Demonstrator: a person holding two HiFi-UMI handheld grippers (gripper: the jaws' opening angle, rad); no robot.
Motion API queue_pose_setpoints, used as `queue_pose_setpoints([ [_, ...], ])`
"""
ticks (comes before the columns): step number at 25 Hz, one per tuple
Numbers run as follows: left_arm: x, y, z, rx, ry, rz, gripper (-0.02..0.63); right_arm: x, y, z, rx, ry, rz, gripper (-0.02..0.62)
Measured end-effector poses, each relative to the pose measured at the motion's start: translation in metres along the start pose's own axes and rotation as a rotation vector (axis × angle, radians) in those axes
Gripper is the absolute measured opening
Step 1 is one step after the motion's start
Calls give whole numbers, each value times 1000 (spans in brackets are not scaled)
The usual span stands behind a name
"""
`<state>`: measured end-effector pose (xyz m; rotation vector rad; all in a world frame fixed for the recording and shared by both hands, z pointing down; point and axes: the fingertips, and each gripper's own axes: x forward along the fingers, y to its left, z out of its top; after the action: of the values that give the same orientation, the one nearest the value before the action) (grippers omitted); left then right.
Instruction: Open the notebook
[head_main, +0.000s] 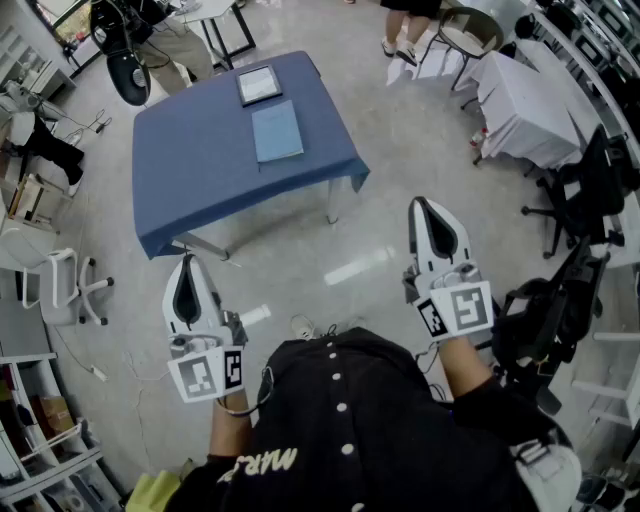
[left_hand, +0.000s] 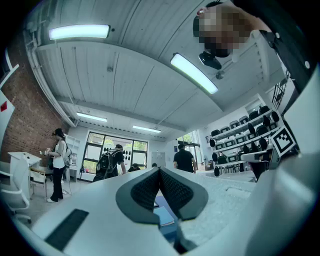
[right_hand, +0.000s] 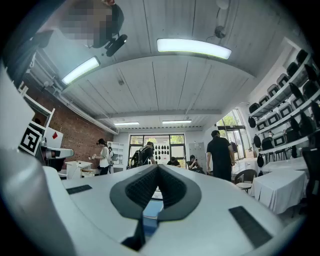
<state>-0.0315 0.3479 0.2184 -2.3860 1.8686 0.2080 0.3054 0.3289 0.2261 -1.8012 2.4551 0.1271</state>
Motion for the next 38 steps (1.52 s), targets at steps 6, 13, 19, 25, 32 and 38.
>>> queue_pose_setpoints([
  [6,5,-2,1,-3,-2,-3,3,5,2,1,-12,7,9,3],
  [13,5,6,-4,-15,8,5,3,8,9,2,103,-36,45,5],
  [19,11,22,-7,-25,3,-10,3,25,33,-5,105,-23,85,188],
  [25,17,59,-7,-23,-15,-30,3,46,57,-17,102,-14,53,322],
  [32,20,105,-15,-20,-6,-55,3,66,88,-28,75,-1,11,313],
  [38,40,127,-27,-24,7,-55,3,96,94,-42,81,30,4,295],
])
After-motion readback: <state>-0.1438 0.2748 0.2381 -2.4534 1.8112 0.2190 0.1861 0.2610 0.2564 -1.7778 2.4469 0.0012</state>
